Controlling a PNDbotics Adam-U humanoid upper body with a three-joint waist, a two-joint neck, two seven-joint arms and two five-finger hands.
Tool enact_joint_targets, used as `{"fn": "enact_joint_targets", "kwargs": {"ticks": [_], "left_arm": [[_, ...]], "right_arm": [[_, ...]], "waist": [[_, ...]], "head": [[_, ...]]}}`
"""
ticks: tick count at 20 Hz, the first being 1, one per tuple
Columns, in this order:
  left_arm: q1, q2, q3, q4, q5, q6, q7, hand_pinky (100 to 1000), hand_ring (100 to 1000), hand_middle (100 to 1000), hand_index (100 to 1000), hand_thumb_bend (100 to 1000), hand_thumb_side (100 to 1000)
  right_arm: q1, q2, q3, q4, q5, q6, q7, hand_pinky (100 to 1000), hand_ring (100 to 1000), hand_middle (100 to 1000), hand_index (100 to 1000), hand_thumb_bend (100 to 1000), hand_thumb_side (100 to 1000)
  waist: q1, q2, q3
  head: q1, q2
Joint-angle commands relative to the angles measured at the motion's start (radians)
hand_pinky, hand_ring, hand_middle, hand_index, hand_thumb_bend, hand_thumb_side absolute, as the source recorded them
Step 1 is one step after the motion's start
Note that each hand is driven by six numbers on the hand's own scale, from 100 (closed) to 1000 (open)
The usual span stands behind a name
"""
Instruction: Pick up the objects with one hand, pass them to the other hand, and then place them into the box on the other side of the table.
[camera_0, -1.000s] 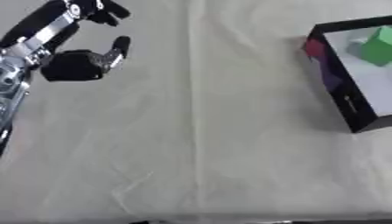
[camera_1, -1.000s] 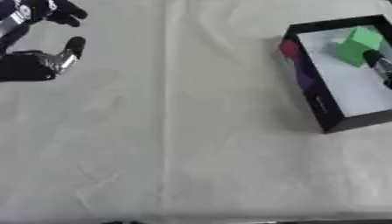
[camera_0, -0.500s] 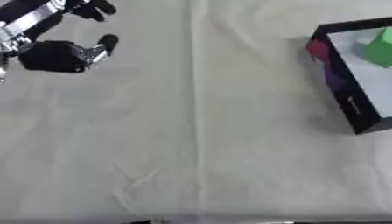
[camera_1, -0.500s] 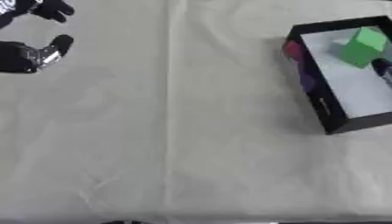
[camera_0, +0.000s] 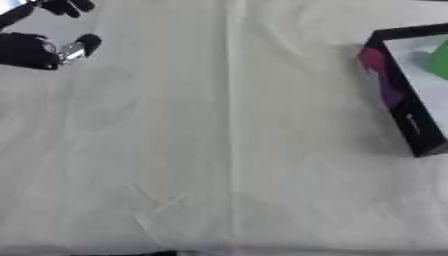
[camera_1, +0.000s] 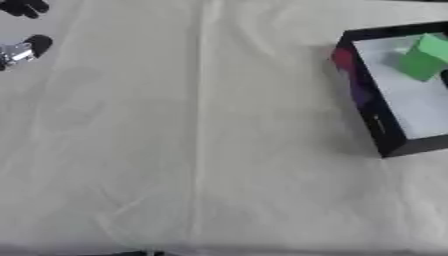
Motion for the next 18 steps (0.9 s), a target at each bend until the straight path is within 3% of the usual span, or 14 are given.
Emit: {"fn": "enact_joint_targets", "kwargs": {"ticks": [1,8,13,18], "left_arm": [[-0.012,0.045,0.038,0.029,-0.013,-0.007,-0.025,852,786,763,832,306,522],[-0.028,0.094,0.064,0.116,-0.048,-0.033,-0.065,857,803,771,837,388,532],[-0.024,0.124,0.086,0.174,-0.059,-0.047,-0.105,857,803,761,838,380,566],[-0.015,0.159,0.105,0.210,-0.073,-0.053,-0.122,860,814,770,841,439,568]], "right_arm": [[0.000,-0.017,-0.012,-0.009,0.014,-0.005,0.000,627,687,680,764,815,217],[0.005,-0.020,-0.014,-0.009,0.020,-0.004,0.000,620,686,679,767,817,219],[0.013,-0.014,-0.009,-0.009,0.022,0.004,0.000,617,683,687,768,820,221],[0.012,-0.032,-0.012,-0.009,0.021,0.002,0.000,618,683,689,769,820,221]], "waist": [[0.017,-0.024,-0.002],[0.024,-0.025,-0.007],[0.026,-0.023,-0.008],[0.029,-0.025,-0.007]], "head": [[0.008,-0.011],[0.030,-0.016],[0.039,-0.021],[0.041,-0.018]]}}
